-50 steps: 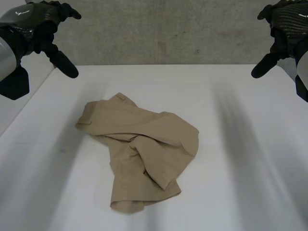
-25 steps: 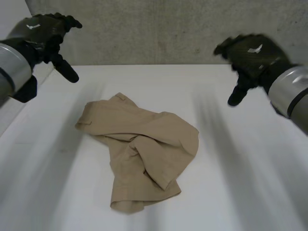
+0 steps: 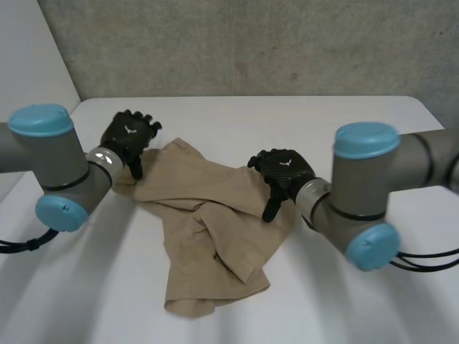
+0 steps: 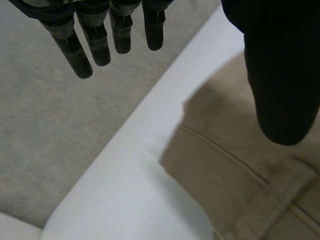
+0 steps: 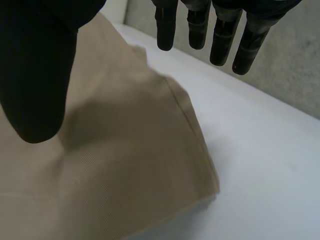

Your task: Fold the shorts.

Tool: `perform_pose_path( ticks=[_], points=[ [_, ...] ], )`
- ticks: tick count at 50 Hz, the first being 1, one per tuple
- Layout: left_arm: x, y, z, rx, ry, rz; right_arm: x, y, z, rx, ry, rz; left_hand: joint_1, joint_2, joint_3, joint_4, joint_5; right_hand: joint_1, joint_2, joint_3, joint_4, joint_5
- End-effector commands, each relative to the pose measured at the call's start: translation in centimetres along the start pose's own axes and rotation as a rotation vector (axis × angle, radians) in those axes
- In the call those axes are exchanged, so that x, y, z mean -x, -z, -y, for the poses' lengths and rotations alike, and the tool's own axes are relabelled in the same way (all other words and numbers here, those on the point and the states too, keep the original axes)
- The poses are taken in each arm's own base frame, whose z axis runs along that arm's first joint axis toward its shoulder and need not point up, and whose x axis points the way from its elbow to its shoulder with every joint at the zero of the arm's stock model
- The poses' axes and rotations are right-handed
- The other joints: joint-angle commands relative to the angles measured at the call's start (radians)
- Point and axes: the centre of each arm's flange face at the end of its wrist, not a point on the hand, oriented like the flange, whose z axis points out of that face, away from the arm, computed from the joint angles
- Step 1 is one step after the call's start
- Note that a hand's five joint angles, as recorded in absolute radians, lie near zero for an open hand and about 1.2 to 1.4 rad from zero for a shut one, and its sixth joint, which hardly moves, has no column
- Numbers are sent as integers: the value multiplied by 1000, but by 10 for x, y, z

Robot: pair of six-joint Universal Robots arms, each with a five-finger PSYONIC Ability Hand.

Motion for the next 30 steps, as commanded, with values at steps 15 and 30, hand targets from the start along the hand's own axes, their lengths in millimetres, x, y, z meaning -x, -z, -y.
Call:
perform_pose_path(
  ticks=[15,30],
  points=[
    [23,-28,22,-212,-48,106,-30,-47,86,-384,184,-208,1182,1190,1179,1184,1174,1193,1177,1182,1165,1149],
    [115,60,177,-718,228,434,-36,37,213,-735,283,-293,1182,1190,1179,1184,1174,1193,1177,1182,1165,1149]
  ],
)
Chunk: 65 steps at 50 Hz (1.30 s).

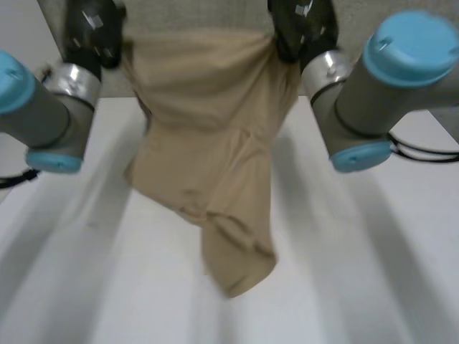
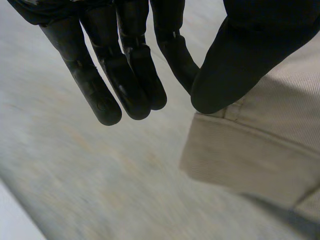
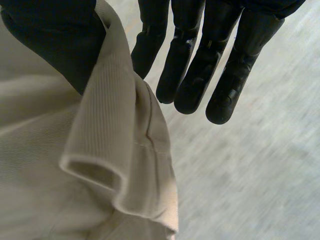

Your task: Fold the shorts.

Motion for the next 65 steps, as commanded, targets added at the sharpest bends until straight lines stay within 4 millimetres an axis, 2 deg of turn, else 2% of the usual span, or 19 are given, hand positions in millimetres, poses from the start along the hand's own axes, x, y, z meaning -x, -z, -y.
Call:
perform_pose_path(
  ticks=[1,9,10,18,22,27,33,36,38,39,44,48,50,51,52,55,57,59,65],
  points=[
    [42,7,72,-125,209,117,-10,11,46,-37,19,20,267,206,210,197,255,427,220,218,209,250],
    [52,39,105,-105,267,102,-21,36,88,-34,51,86,267,206,210,197,255,427,220,218,209,250],
    [51,56,111,-54,275,78,-23,43,94,-10,51,100,267,206,210,197,255,427,220,218,209,250],
    [53,102,134,23,282,34,-24,72,104,111,39,168,267,206,210,197,255,427,220,218,209,250],
    [54,115,137,52,280,10,-7,98,73,279,5,284,267,206,210,197,255,414,207,204,195,236],
    [48,123,121,148,282,-13,6,120,43,415,-5,334,267,206,210,197,255,-795,-1002,-1004,-1013,-972],
    [25,127,62,367,305,-67,10,138,16,523,-16,337,267,206,210,197,255,-795,-1002,-1004,-1013,-972],
    [22,128,56,388,307,-74,14,149,2,570,-51,336,267,206,210,197,255,-795,-1002,-1004,-1013,-972],
    [11,133,30,482,310,-95,14,151,-2,581,-64,328,267,206,210,197,255,-795,-1002,-1004,-1013,-972],
    [9,135,18,522,305,-97,5,157,-22,620,-105,279,267,206,210,197,255,-795,-1002,-1004,-1013,-972],
    [29,126,-5,547,238,-38,-19,170,-59,679,-154,172,267,206,210,197,255,-795,-1002,-1004,-1013,-972],
    [53,109,-3,487,188,24,-34,183,-85,686,-154,98,267,206,210,197,255,-795,-1002,-1004,-1013,-972],
    [84,81,25,340,138,123,-43,184,-91,678,-143,65,267,206,210,197,255,-795,-1002,-1004,-1013,-972],
    [84,81,25,339,137,124,-47,183,-92,672,-139,52,267,206,210,197,255,-795,-1002,-1004,-1013,-972],
    [110,58,84,143,124,193,-51,182,-93,669,-136,41,267,206,210,197,255,-795,-1002,-1004,-1013,-972],
    [116,49,125,16,150,199,-63,179,-96,666,-130,4,267,206,210,197,255,-795,-1002,-1004,-1013,-972],
    [117,47,138,-23,163,195,-65,178,-96,664,-128,0,267,206,210,197,255,-795,-1002,-1004,-1013,-972],
    [108,44,175,-127,203,150,-65,178,-94,660,-129,2,267,206,210,197,255,-795,-1002,-1004,-1013,-972],
    [57,48,192,-172,277,-51,-62,181,-92,654,-137,22,267,206,210,197,255,-795,-1002,-1004,-1013,-972]
  ],
)
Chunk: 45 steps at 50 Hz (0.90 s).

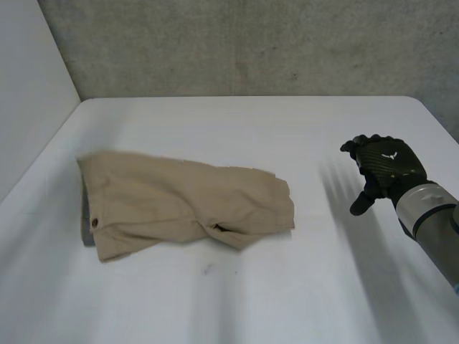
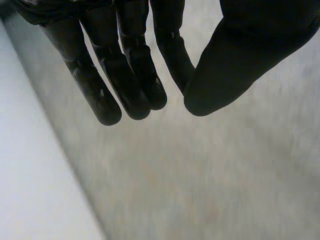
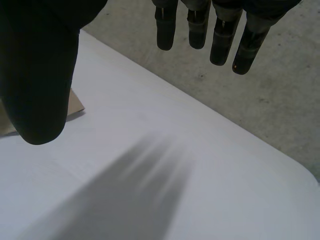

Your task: Fold the shorts.

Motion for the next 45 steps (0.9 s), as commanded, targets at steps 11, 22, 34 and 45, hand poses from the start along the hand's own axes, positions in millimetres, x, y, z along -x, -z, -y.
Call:
perform_pose_path(
  ticks=[11,22,34,45],
  points=[
    [-171,74,-60,236,188,-519,1,7,4,-18,4,13,248,179,184,176,222,-27,-40,-37,-55,-70],
    [-92,111,-162,631,48,-234,10,5,-7,12,1,54,-736,-804,-800,-808,-762,-27,-40,-37,-55,-70],
    [-44,150,-239,966,29,-113,14,1,-21,58,-6,69,-736,-804,-800,-808,-762,-27,-40,-37,-55,-70],
    [-53,167,-257,1090,138,-205,15,0,-24,69,-7,72,-724,-792,-788,-796,-750,-27,-40,-37,-55,-70]
  ],
)
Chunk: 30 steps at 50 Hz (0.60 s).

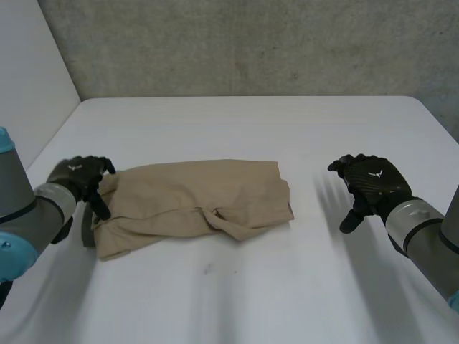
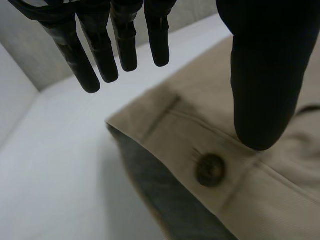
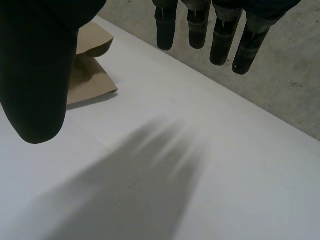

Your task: Fold the shorts.

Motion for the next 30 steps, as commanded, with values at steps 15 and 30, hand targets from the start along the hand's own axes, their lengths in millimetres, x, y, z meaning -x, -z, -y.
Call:
perform_pose_path(
  ticks=[15,30],
  points=[
    [6,-17,24,-53,9,-15,1,0,-2,1,11,-4,1017,1013,1009,1018,1025,-27,-40,-37,-55,-70],
    [25,71,220,-786,-34,133,-2,2,2,-12,27,-17,1017,1013,1009,1018,1025,-27,-40,-37,-55,-70]
  ],
)
